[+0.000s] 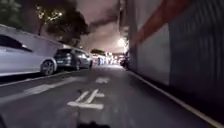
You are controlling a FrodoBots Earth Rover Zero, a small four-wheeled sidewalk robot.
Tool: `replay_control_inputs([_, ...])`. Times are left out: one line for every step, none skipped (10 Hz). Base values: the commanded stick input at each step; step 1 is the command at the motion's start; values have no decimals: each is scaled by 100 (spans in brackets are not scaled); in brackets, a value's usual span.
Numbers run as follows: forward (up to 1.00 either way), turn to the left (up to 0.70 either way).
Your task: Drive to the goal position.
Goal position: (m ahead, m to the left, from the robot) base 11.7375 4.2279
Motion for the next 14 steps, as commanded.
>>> replay_control_inputs([45, 0])
replay_control_inputs([45, 0])
replay_control_inputs([45, 0])
replay_control_inputs([45, 0])
replay_control_inputs([45, 0])
replay_control_inputs([45, 0])
replay_control_inputs([45, 0])
replay_control_inputs([45, 0])
replay_control_inputs([45, 0])
replay_control_inputs([45, 0])
replay_control_inputs([45, 0])
replay_control_inputs([45, 0])
replay_control_inputs([45, 0])
replay_control_inputs([45, 0])
